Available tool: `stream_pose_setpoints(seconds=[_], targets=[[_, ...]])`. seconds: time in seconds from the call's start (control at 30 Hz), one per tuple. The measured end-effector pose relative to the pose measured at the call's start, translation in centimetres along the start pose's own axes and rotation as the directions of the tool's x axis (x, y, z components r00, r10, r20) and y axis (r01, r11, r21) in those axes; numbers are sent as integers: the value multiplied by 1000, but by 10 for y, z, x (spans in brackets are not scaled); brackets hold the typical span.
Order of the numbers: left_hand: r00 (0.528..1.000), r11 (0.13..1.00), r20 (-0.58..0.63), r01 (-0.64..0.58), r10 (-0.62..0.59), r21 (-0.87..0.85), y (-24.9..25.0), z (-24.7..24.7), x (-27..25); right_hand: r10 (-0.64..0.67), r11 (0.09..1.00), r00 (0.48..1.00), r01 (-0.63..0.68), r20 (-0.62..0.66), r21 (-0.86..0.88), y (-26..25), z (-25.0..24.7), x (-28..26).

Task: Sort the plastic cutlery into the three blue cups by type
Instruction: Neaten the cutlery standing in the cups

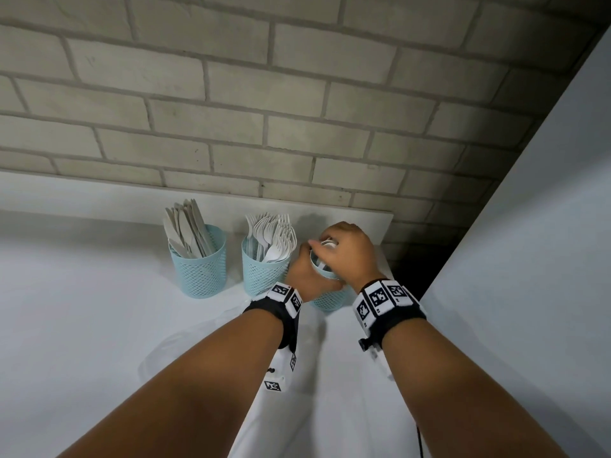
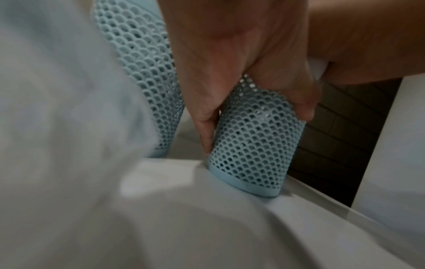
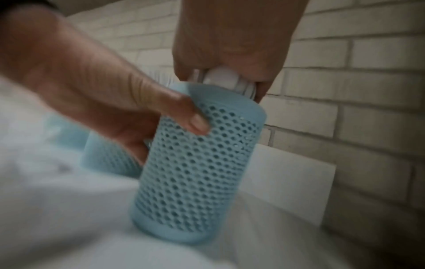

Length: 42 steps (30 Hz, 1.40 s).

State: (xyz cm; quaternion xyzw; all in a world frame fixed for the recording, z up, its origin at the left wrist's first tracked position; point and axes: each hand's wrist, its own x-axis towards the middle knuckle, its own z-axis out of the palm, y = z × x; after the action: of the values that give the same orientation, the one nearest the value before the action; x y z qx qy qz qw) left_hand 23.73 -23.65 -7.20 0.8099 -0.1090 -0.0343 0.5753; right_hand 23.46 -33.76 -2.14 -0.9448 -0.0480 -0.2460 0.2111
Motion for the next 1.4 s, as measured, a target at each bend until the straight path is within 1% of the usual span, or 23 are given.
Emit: stream_pose_setpoints(seconds=[0.03,0.07,0.13,0.2,0.23,0.37,0.4,0.47,0.57,0.6,0.67,0.7,0.77,0.8,0.87,0.9,0.97,1.0,1.1,1.2,1.3,1.4], targets=[[1000,1000,-1,-4,4,8,1,0,-1,-58,998,998,58,-24,-11,2,2,-4],[1000,1000,-2,-6,6,1,2,0,-2,-75,997,995,74,-70,-24,4,3,-7],[1000,1000,-6,-6,6,-24,3,0,-2,-43,998,987,34,-158,-55,8,5,-9],[1000,1000,-8,-12,12,-25,2,0,-2,-58,994,981,39,-186,-101,5,8,-9],[1000,1000,-4,-8,8,-23,2,0,-1,-70,994,977,52,-203,-95,2,8,-7],[1000,1000,3,3,-3,-28,-2,0,1,-76,993,944,100,-322,56,-6,4,1],[1000,1000,2,2,-2,-29,-3,0,1,-76,993,943,100,-324,60,-5,5,2],[1000,999,2,-2,2,-36,-4,1,2,-50,999,960,53,-276,4,-3,8,-1],[1000,999,-8,-23,22,-35,-5,1,2,86,996,982,-91,-169,-22,0,11,-2],[999,999,-11,-30,30,-35,-5,1,2,90,996,987,-91,-131,-9,0,11,-2],[999,999,-10,-41,40,-28,-6,2,2,16,1000,998,-15,-67,19,0,11,-2],[999,999,-9,-40,40,-22,-6,2,3,7,999,998,-5,-56,37,1,12,-2],[1000,999,-10,-28,27,-32,-8,2,4,83,993,992,-74,-96,92,1,12,0],[1000,999,-7,-22,22,-37,-8,2,4,97,989,989,-84,-112,119,0,13,0],[1000,999,-1,-23,23,-30,-7,1,3,50,988,994,-35,-98,150,-1,16,0],[1000,999,3,-26,26,-30,-7,1,3,49,987,994,-33,-95,159,-2,17,0],[1000,999,6,-26,27,-35,-7,1,3,108,982,987,-87,-121,166,-2,17,1],[1000,999,3,-27,27,-31,-6,1,2,114,980,986,-92,-119,176,-1,16,1],[1000,1000,-5,-23,23,-5,-4,2,1,70,967,995,-50,-72,252,-2,10,2],[1000,1000,-26,-8,8,3,-2,2,-1,103,945,989,-63,-109,321,-1,-1,5],[999,999,-39,20,-19,34,2,1,-6,137,936,990,-117,-39,331,-2,-7,5],[998,993,-30,50,-47,110,9,-1,-12,181,943,983,-180,22,280,-2,-10,6]])
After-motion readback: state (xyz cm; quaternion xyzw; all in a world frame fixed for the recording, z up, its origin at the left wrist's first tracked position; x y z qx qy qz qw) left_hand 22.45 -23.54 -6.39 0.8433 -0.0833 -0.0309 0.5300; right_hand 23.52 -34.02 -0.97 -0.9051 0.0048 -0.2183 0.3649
